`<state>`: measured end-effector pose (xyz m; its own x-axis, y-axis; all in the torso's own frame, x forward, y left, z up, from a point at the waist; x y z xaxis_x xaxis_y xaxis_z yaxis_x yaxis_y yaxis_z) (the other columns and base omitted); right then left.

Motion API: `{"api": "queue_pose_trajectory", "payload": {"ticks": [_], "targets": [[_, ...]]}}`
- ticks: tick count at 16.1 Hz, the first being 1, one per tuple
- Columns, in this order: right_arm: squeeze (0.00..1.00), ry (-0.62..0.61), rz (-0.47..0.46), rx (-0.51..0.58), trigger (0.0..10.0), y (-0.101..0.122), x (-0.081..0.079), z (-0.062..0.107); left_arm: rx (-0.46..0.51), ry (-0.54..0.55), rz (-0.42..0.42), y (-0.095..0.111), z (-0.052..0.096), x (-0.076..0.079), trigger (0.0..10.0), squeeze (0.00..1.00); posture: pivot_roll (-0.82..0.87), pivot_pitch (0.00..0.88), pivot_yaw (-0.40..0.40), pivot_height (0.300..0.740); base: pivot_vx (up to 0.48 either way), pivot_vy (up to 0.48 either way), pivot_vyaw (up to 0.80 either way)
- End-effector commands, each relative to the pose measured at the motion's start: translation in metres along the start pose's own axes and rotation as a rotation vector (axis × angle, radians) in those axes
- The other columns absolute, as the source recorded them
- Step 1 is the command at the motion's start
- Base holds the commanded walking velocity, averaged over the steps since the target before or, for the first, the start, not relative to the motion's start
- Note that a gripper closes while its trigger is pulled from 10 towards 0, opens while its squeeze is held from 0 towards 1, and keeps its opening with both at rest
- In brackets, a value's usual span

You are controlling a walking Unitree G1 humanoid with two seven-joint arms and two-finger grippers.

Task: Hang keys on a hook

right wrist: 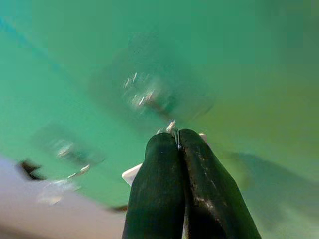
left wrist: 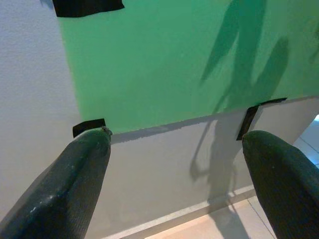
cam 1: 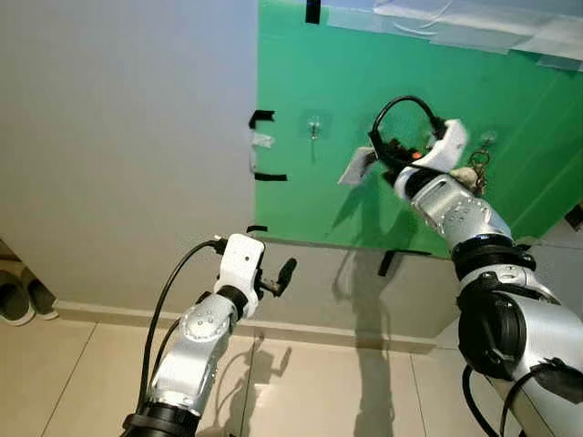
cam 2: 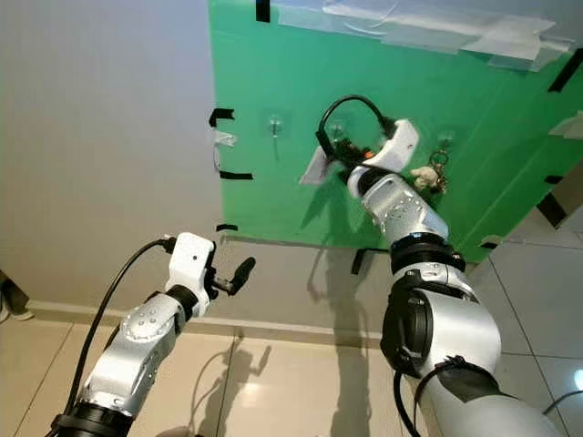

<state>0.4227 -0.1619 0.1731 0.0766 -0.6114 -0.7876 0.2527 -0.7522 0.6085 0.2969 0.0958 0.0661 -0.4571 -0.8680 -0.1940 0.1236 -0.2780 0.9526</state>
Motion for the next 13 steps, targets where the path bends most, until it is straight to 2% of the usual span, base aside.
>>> {"api": "queue_pose_trajectory", "payload": {"ticks": [1, 2, 3, 4, 9, 13], "targets": [[0.0, -0.008, 0.087, 0.06, 10.0, 0.016, -0.003, 0.001, 0.005, -0.003, -0.008, 0.004, -0.002, 0.002, 10.0, 0.0, 0.02, 0.0, -0.081, 0.74, 0.0, 0.0, 0.0], [0.0, 0.008, 0.185, 0.072, 10.0, 0.018, -0.008, 0.001, 0.005, -0.002, -0.01, 0.004, -0.002, 0.002, 10.0, 0.0, 0.02, 0.0, -0.081, 0.74, 0.0, 0.0, 0.0], [0.0, 0.014, 0.221, 0.078, 10.0, 0.018, -0.01, 0.001, 0.005, -0.002, -0.01, 0.004, -0.002, 0.002, 10.0, 0.0, 0.02, 0.0, -0.08, 0.74, 0.0, 0.0, 0.0], [0.0, 0.028, 0.311, 0.093, 10.0, 0.017, -0.014, 0.001, 0.006, -0.005, -0.013, 0.004, -0.002, 0.003, 10.0, 0.0, 0.01, 0.0, -0.081, 0.74, 0.0, 0.0, 0.0], [0.0, 0.043, 0.316, 0.068, 10.0, 0.007, -0.012, 0.0, 0.007, -0.011, -0.016, 0.004, -0.002, 0.005, 10.0, 0.0, 0.01, 0.0, -0.083, 0.74, 0.0, 0.0, 0.0], [0.0, 0.028, 0.275, -0.028, 10.0, -0.012, -0.006, -0.002, 0.004, -0.011, -0.019, 0.003, -0.001, 0.005, 10.0, 0.0, 0.02, 0.0, -0.093, 0.74, 0.0, 0.0, 0.0]]}}
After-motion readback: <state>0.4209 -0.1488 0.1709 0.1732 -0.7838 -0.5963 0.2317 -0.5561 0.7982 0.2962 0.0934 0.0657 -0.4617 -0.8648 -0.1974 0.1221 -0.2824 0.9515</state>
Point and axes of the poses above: a point about 5 cm out from each wrist's last joint towards the gripper, its own z axis pointing back from the gripper into the wrist, its own y axis along the axis of the wrist's last joint, x = y × z, the point moved 2 cm from there along -z, pointing out of the wrist towards the gripper, and after that the axes turned 11 degrees about -z, right-handed, at the moved point
